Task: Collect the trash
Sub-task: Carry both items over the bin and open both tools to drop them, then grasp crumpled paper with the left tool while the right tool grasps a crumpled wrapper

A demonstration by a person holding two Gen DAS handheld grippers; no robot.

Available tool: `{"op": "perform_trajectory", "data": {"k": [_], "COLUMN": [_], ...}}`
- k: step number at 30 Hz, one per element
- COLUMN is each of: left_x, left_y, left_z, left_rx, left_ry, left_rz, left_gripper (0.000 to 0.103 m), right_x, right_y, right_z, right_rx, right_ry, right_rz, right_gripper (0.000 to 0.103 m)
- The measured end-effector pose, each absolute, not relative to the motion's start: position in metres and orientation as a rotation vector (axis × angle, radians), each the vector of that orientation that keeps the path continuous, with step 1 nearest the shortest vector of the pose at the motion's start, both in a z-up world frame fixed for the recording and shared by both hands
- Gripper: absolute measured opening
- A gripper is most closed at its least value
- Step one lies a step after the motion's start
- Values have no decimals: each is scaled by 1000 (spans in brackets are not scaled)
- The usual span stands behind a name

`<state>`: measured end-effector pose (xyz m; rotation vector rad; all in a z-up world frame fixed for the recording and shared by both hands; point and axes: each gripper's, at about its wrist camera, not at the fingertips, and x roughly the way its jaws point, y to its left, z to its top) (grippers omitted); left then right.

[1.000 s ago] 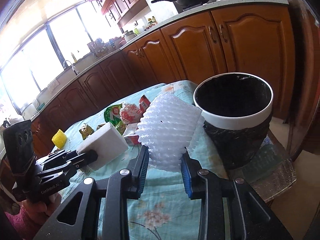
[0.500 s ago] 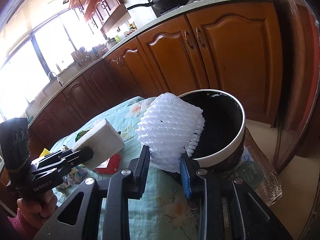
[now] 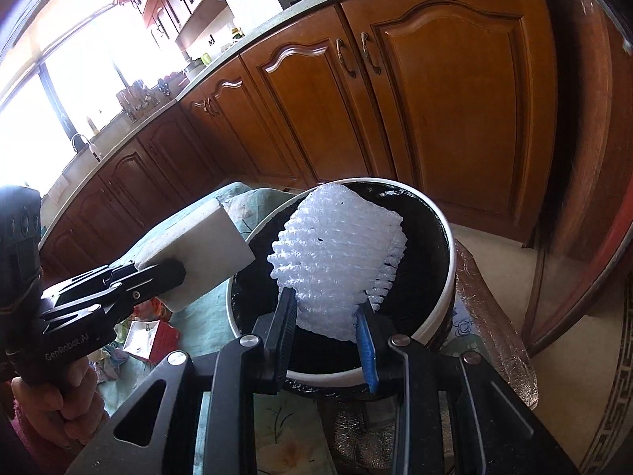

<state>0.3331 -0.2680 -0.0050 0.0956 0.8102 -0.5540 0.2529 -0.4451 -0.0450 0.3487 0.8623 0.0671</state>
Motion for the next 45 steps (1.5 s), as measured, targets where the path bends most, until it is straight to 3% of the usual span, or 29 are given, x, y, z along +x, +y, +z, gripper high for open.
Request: {"op": "perform_trajectory", "data": {"k": [8,13,15,19,27,32,45], "left_x": [355,359,356,342,289,247,157], "left_y": [-296,-303,-299,-287,-244,-217,-129], "left_z": [-18,-20,-17,-15,-18,-18,-19], "left_rx": [129,144,130,114,43,33,-26], "left_ry": [848,857,846,819,776,752,735], "left_rz": [-546,-520,-519,-505,-460,-420,-273], "left_gripper": [34,60,62,65,75,80,81], "right_x": [266,266,262,254,218,197,161], "right_y": [-453,-455,-456,-456,-440,-421,-340], "right_z": [-52,-53,-51,-50,-56,-58,-61], "right_rx": [322,325,328,334,386,440,456], "right_ry": [908,916,902,887,853,840,830], "right_rz": [53,46,44,34,23,33,174], "right_gripper": [34,54,64,68,89,94,98]}}
